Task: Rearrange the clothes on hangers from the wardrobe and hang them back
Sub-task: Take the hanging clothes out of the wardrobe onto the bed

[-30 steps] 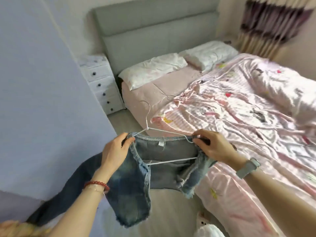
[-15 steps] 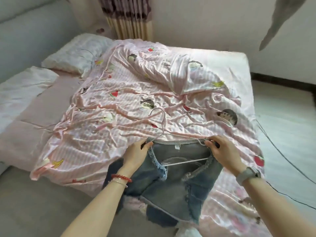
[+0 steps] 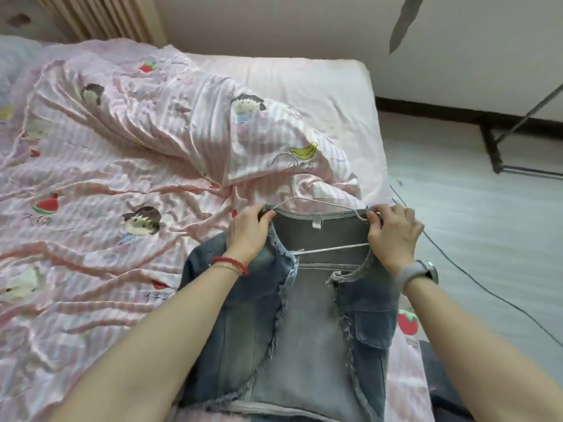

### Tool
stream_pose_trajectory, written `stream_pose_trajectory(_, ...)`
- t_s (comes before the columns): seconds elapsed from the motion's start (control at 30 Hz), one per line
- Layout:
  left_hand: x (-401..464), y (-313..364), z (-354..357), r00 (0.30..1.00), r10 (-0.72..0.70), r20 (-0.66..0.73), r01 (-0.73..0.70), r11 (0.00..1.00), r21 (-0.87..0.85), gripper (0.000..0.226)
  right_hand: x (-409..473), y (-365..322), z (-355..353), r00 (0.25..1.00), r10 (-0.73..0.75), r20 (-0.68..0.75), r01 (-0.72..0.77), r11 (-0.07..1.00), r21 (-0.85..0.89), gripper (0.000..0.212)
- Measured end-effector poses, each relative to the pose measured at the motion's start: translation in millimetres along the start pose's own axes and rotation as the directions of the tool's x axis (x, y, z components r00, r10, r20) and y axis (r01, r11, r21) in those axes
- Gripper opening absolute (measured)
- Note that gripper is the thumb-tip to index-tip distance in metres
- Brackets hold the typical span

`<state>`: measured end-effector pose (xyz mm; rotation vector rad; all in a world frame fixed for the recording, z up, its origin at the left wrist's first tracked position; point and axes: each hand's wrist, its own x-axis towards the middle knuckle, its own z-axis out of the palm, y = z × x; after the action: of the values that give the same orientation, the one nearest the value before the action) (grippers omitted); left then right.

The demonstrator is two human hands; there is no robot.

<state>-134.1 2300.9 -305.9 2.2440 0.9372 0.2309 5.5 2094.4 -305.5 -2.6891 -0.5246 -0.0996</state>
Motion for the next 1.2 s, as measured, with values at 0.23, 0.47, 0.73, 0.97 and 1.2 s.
stream_pose_trajectory(0.23, 28, -72, 90, 0.991, 0.032, 0.129, -0.093, 0.858, 0.504, 0.054, -2, 26, 124, 0.978, 0.043, 0.202, -0.045, 0.999, 0.003, 0.043)
stream_pose_trajectory(0.47, -11, -94, 112, 0.977, 0.122, 0.173, -0.191, 0.861, 0.472, 0.067, -64, 40, 147, 0.983, 0.169, 0.073, -0.163, 0.983, -0.083, 0.061)
stream_pose_trajectory(0.73, -3, -93, 114, 0.913, -0.057, 0.404, -0.200, 0.800, 0.565, 0.064, -29, 20, 112, 0.999, 0.010, -0.031, 0.003, 0.923, 0.386, 0.022)
stream_pose_trajectory(0.97, -1, -85, 108, 0.890, -0.057, 0.453, -0.253, 0.763, 0.594, 0.058, -66, 22, 146, 0.766, -0.136, 0.629, 0.097, 0.991, 0.096, 0.062)
stream_pose_trajectory(1.2, -50, -85, 77, 0.950, 0.054, 0.307, -0.218, 0.818, 0.532, 0.059, -88, -15, 117, 0.816, -0.022, 0.577, 0.050, 0.998, -0.033, 0.054)
